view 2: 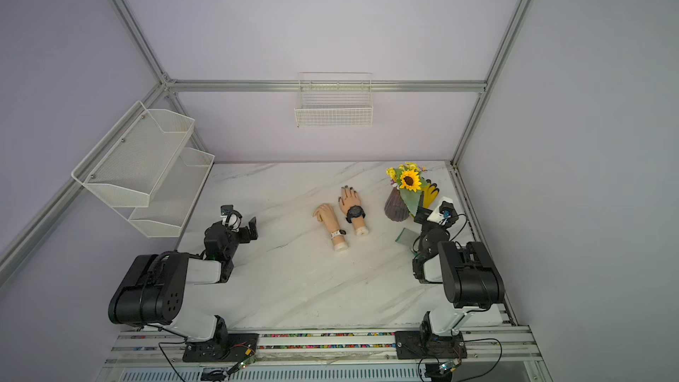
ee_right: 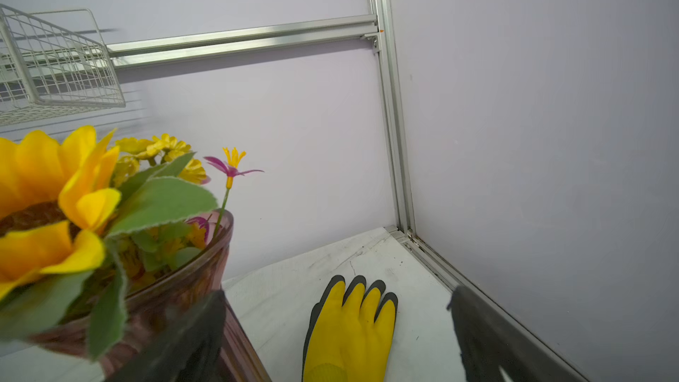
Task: Take off the watch
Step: Move the hand to the center of the board.
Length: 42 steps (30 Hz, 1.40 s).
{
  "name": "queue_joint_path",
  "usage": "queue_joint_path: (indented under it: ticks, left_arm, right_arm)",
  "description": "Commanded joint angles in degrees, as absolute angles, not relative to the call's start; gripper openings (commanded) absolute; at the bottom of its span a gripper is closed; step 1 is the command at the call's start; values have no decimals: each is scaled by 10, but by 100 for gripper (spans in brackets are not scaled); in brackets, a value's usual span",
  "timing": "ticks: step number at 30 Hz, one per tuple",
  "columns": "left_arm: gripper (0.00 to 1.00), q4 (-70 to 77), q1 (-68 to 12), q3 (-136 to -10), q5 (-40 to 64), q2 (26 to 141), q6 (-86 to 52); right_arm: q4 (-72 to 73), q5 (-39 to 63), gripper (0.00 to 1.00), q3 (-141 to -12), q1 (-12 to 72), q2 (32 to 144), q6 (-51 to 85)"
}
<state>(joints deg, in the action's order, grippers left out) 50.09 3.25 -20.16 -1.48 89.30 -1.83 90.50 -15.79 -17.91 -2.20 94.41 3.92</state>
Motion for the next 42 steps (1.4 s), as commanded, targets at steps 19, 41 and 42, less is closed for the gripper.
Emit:
queue_joint_path:
  ticks: [19, 41, 42]
  left_arm:
    - [100, 528, 37, -219, -6, 895, -8]
    - [100, 406, -99, -204, -194, 676, 31]
    - [100, 378, -123, -211, -197, 639, 12]
  right_arm:
    - [860, -156, 97, -189, -14, 776, 46]
    - [440, 58, 97, -318, 263, 624, 289]
    - [428, 55, 97, -339, 279, 656, 279]
